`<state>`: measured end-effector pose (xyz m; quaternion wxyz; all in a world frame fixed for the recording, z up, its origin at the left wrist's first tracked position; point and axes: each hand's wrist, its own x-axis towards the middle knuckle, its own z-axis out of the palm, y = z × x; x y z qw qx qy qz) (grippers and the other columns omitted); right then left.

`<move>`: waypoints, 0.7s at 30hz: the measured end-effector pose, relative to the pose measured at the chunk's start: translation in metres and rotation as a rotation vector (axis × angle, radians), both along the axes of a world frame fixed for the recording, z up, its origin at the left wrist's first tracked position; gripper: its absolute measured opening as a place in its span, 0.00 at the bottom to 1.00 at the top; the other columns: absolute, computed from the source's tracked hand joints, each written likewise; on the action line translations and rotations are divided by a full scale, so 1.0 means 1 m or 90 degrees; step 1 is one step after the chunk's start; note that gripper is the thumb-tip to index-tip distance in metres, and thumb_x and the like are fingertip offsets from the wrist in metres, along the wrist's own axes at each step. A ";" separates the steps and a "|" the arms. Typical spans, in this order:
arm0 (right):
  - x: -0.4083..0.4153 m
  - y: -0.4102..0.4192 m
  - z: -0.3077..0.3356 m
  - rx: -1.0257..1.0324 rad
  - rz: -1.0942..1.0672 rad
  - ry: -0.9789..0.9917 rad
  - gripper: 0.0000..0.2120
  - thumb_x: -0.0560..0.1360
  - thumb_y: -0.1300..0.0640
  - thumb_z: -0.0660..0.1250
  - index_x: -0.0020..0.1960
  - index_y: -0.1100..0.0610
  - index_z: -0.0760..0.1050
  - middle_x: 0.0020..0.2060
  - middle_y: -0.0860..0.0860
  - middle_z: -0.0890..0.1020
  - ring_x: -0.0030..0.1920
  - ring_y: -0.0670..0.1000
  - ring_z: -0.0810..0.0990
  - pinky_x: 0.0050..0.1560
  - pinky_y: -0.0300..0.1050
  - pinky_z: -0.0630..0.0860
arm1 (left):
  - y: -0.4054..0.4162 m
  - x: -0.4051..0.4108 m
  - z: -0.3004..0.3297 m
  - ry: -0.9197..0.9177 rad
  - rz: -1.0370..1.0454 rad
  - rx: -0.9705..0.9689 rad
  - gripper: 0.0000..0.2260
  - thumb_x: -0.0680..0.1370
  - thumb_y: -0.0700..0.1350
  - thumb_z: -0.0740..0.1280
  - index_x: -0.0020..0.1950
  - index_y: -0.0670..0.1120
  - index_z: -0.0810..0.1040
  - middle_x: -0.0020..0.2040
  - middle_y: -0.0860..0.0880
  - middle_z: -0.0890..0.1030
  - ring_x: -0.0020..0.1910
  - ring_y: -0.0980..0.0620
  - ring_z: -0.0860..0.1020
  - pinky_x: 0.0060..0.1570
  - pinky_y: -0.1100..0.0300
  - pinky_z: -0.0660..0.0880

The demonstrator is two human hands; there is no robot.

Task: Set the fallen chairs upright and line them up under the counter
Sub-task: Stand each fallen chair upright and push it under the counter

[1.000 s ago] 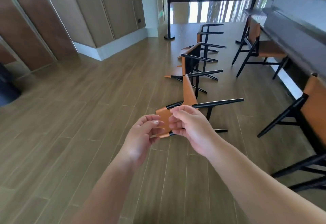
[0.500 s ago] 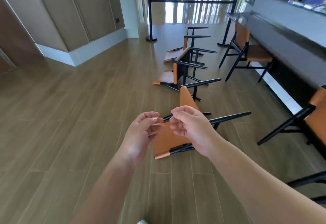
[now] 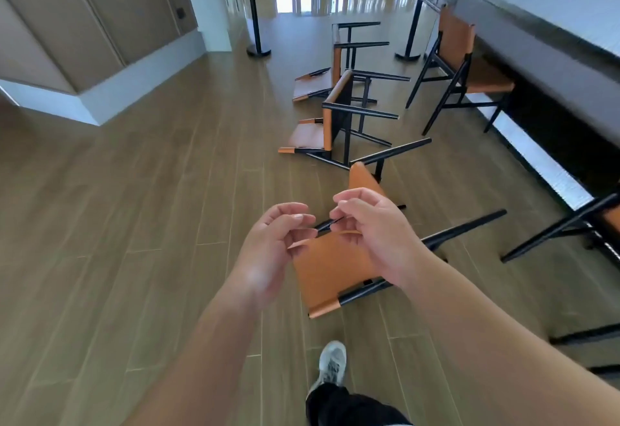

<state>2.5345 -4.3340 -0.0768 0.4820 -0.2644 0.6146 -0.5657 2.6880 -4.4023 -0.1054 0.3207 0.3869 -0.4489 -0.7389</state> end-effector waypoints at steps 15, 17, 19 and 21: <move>-0.079 -0.264 -0.038 0.047 -0.029 -0.137 0.09 0.80 0.63 0.60 0.58 0.62 0.75 0.42 0.55 0.79 0.40 0.51 0.78 0.40 0.41 0.78 | -0.260 -0.084 -0.009 -0.153 -0.039 -0.005 0.09 0.68 0.46 0.67 0.48 0.49 0.81 0.45 0.47 0.85 0.40 0.52 0.81 0.39 0.58 0.71; -0.096 -0.280 -0.034 0.041 -0.059 -0.140 0.10 0.80 0.63 0.60 0.59 0.62 0.75 0.43 0.55 0.79 0.40 0.51 0.79 0.41 0.41 0.77 | -0.284 -0.101 -0.005 -0.152 -0.059 -0.004 0.09 0.68 0.46 0.67 0.48 0.49 0.81 0.45 0.47 0.85 0.40 0.52 0.81 0.40 0.56 0.71; -0.112 -0.290 -0.034 0.030 -0.094 -0.143 0.10 0.80 0.63 0.60 0.58 0.62 0.75 0.43 0.55 0.80 0.39 0.50 0.79 0.40 0.40 0.77 | -0.303 -0.121 -0.003 -0.153 -0.089 -0.009 0.09 0.68 0.46 0.67 0.47 0.50 0.81 0.45 0.47 0.85 0.40 0.52 0.81 0.41 0.56 0.71; -0.126 -0.297 -0.037 0.025 -0.129 -0.144 0.09 0.80 0.62 0.60 0.58 0.62 0.75 0.41 0.54 0.80 0.39 0.50 0.79 0.39 0.39 0.78 | -0.321 -0.141 -0.003 -0.150 -0.112 -0.011 0.08 0.69 0.45 0.67 0.46 0.51 0.82 0.46 0.46 0.85 0.39 0.52 0.81 0.41 0.55 0.71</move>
